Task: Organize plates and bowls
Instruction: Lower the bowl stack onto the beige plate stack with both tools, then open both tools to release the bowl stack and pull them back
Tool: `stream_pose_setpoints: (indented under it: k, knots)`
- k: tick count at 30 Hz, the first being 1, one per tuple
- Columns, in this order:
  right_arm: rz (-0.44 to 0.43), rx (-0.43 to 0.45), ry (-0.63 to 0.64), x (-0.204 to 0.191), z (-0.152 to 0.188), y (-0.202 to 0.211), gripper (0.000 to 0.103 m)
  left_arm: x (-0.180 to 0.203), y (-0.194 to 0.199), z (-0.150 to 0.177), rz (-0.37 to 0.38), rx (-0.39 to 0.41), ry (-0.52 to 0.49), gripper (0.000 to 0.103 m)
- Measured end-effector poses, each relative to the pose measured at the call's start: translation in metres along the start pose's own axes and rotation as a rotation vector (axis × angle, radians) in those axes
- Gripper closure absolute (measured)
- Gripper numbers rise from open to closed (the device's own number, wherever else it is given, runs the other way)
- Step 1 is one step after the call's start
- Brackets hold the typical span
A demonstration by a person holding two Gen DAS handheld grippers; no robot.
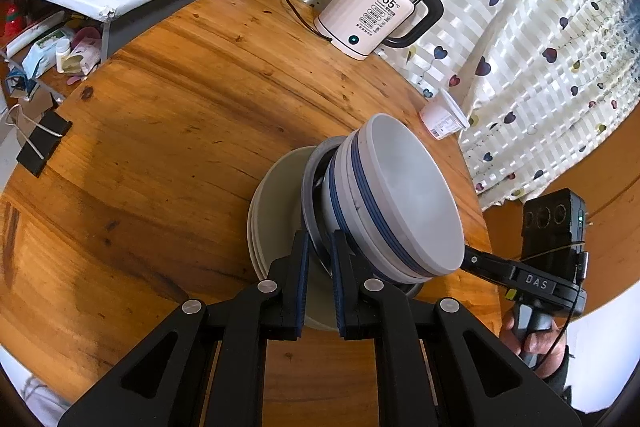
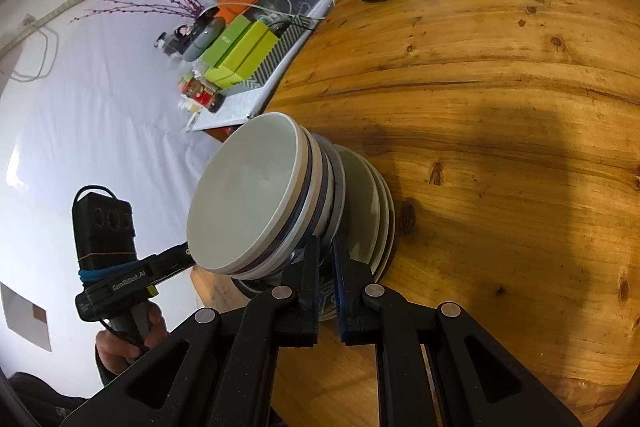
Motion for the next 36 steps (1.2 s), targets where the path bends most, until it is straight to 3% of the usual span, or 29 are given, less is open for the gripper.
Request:
stream_pose_setpoints:
  k: [6,10,18,24,31,36]
  knots:
    - [0.022,0.035,0.013,0.000,0.003,0.012,0.069,0.007,0.006,0.002,-0.077,0.018,-0.041,0.090]
    - [0.032,0.042,0.025,-0.001,0.013,0.018,0.058,0.012,0.011,0.004,-0.112,0.038,-0.066,0.076]
    - [0.092,0.076,0.098,-0.014,0.032,0.031,0.029,0.031,0.021,0.010,-0.174,0.073,-0.139,0.069]
    - [0.183,0.123,0.178,-0.025,0.045,0.039,0.022,0.042,0.027,0.016,-0.213,0.098,-0.183,0.063]
    - [0.273,0.152,0.246,-0.033,0.057,0.043,0.021,0.051,0.029,0.025,-0.256,0.111,-0.216,0.062]
    - [0.314,0.165,0.299,-0.041,0.068,0.045,0.020,0.054,0.028,0.030,-0.288,0.105,-0.226,0.056]
Point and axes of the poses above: each gripper's, at about its wrist camera, not at the fingertips, and y roughly against the way its jaws point, x to its right, z to its underside, the point moved 3 cm from there along -y, roughly the way its jaws point, and after that the axes turned 9 degrees about -y, right-handed, at the moved point
